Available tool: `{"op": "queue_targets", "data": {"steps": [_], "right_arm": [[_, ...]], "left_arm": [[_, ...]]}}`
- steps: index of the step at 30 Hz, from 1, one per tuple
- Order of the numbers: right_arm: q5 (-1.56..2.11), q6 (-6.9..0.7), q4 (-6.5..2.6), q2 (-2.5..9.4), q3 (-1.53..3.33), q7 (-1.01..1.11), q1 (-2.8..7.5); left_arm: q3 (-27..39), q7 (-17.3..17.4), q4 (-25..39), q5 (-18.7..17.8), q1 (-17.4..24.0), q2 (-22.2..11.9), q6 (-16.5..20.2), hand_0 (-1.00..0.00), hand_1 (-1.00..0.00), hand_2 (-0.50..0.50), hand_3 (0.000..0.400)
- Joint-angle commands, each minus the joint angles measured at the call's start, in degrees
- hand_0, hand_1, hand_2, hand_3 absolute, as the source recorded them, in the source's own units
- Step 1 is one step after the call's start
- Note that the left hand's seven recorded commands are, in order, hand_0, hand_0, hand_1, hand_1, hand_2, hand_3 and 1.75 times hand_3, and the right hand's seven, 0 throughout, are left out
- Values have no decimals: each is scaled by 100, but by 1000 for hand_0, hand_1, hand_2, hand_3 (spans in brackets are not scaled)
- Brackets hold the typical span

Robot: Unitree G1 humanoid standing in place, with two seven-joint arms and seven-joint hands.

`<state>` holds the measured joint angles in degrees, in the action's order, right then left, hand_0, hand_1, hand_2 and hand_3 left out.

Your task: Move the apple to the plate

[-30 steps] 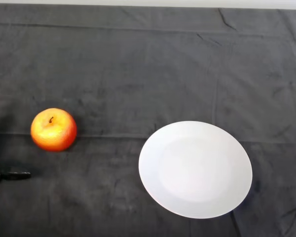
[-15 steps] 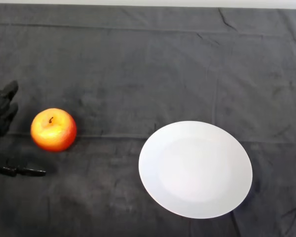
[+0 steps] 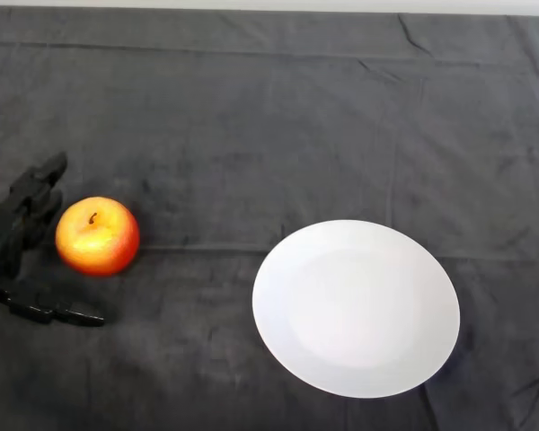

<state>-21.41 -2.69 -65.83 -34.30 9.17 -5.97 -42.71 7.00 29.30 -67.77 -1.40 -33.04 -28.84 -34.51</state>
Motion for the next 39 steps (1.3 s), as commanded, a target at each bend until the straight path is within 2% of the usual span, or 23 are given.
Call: {"op": "queue_targets", "data": {"steps": [1, 6, 8, 9, 11, 12, 13, 15, 16, 19, 20, 21, 22, 29, 39], "right_arm": [[39, 1, -91, -43, -49, 12, 107], [39, 1, -92, -43, -48, 12, 107], [39, 1, -92, -43, -48, 12, 107], [39, 1, -92, -43, -48, 12, 107], [39, 1, -91, -43, -48, 12, 107], [39, 1, -91, -43, -48, 12, 107], [39, 1, -91, -43, -48, 12, 107], [39, 1, -91, -43, -49, 12, 107], [39, 1, -91, -43, -49, 12, 107], [39, 1, -91, -43, -49, 12, 107], [39, 1, -91, -43, -49, 12, 107], [39, 1, -91, -43, -49, 12, 107], [39, 1, -91, -43, -49, 12, 107], [39, 1, -91, -43, -49, 12, 107], [39, 1, -91, -43, -48, 12, 107]], "left_arm": [[-179, -33, 10, 137, -265, 78, -24, 0, 0, 0, 0], [-275, -102, -36, 239, -355, 160, 82, 0, 0, 0, 0], [-313, -130, -50, 279, -395, 195, 125, -357, 0, -178, 143], [-331, -141, -56, 297, -415, 210, 147, -627, 0, -314, 251], [-364, -157, -66, 330, -453, 237, 186, -1000, 0, -500, 400], [-379, -163, -71, 346, -471, 248, 204, -1000, -78, -461, 400], [-392, -167, -75, 358, -485, 256, 218, -1000, -110, -445, 400], [-417, -175, -81, 383, -505, 273, 238, -1000, -345, -327, 400], [-426, -177, -83, 392, -512, 279, 245, -1000, -510, -245, 400], [-452, -178, -89, 418, -519, 289, 254, -1000, -600, -200, 400], [-458, -174, -90, 423, -519, 288, 254, -1000, -659, -171, 400], [-462, -166, -91, 427, -518, 284, 254, -1000, -784, -108, 400], [-464, -156, -93, 429, -523, 277, 259, -1000, -820, -90, 400], [-474, -108, -81, 440, -718, 223, 382, -1000, -882, -59, 400], [-537, -363, 142, 506, -1010, 423, 333, -1000, -914, -43, 400]]}}
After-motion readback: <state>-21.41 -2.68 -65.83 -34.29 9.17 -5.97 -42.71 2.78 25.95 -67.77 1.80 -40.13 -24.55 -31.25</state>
